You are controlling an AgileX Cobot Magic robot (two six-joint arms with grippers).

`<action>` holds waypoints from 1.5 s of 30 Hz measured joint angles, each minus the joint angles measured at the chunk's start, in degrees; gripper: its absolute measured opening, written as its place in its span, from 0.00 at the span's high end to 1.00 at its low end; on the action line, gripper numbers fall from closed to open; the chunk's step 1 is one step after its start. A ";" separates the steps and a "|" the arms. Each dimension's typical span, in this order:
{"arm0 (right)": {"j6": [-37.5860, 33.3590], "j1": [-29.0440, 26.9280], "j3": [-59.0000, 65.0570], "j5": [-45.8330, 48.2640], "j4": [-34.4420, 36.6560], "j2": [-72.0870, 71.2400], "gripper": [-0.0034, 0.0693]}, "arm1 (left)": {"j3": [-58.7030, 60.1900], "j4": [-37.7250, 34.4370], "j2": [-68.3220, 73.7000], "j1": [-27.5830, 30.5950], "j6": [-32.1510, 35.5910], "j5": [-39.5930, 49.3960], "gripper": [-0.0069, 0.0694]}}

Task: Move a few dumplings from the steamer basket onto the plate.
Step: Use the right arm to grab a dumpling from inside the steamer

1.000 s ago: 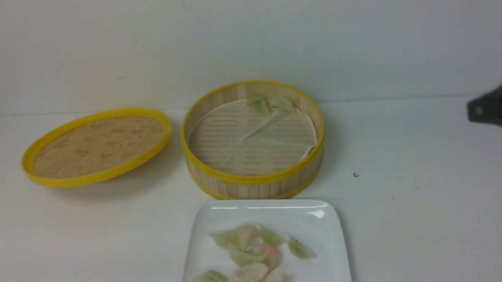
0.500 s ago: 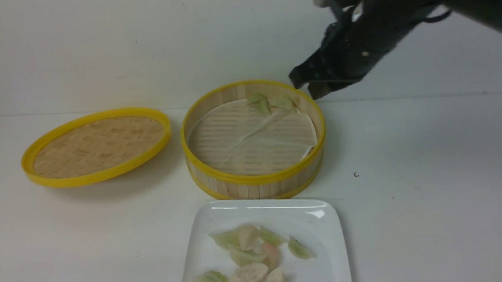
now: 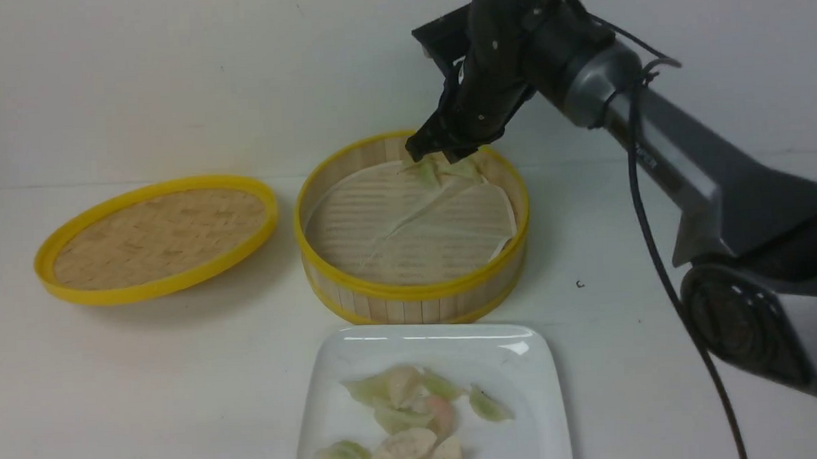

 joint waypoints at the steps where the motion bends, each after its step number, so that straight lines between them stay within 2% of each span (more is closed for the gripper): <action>1: 0.00 -0.05 -0.05 0.17 -0.47 0.35 0.74 | 0.00 0.00 0.00 0.00 0.00 0.00 0.92; 9: 1.19 -1.63 -0.44 0.11 -1.61 3.06 0.49 | 0.00 0.00 0.00 0.00 0.00 0.00 0.92; 16: 1.51 -2.14 -0.44 -4.87 -1.60 5.41 0.46 | 0.00 0.00 0.00 0.00 0.00 0.06 0.92; 21: 1.62 -2.14 -0.44 -9.12 -1.21 7.00 0.46 | 0.00 0.00 0.00 0.00 0.00 0.11 0.92; 28: 1.04 -2.14 -0.73 -10.22 -1.40 8.00 0.46 | 0.00 0.00 0.00 0.00 0.00 0.11 0.92; 30: 0.96 -2.14 -0.69 -10.27 -1.40 8.01 0.50 | 0.00 0.00 0.00 0.00 0.00 0.11 0.92; 32: 0.82 -2.14 -0.74 -10.08 -1.35 8.07 0.66 | 0.00 0.00 0.00 0.00 0.00 0.11 0.92; 34: 0.82 -2.19 -0.74 -9.40 -1.42 8.00 0.73 | 0.00 0.00 0.00 0.00 0.00 0.11 0.92; 42: -1.21 -3.21 -0.74 -0.69 -1.57 4.77 0.72 | 0.00 0.00 0.00 0.00 0.00 0.11 0.92; 45: -2.72 -3.27 -0.74 0.02 0.69 1.96 0.72 | 0.00 0.00 0.00 0.00 0.00 0.11 0.92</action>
